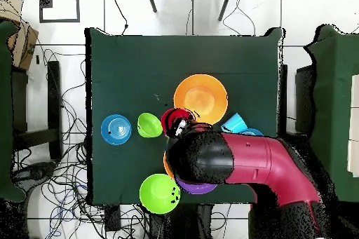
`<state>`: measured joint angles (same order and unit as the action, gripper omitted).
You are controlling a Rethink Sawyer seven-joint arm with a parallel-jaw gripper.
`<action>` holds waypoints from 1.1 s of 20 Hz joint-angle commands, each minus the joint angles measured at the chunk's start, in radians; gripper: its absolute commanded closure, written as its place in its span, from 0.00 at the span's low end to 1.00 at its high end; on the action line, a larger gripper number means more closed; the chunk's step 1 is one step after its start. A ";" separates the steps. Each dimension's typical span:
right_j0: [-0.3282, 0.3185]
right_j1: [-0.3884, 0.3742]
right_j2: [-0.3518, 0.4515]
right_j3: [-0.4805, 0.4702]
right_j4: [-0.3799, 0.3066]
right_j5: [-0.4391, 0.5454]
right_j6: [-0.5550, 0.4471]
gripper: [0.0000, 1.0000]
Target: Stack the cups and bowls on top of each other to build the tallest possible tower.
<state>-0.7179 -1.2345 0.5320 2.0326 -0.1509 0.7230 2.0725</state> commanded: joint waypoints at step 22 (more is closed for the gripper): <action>-0.102 0.115 0.090 0.124 -0.167 -0.076 -0.171 1.00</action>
<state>-0.8131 -1.1811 0.5653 2.0913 -0.2221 0.7164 2.0725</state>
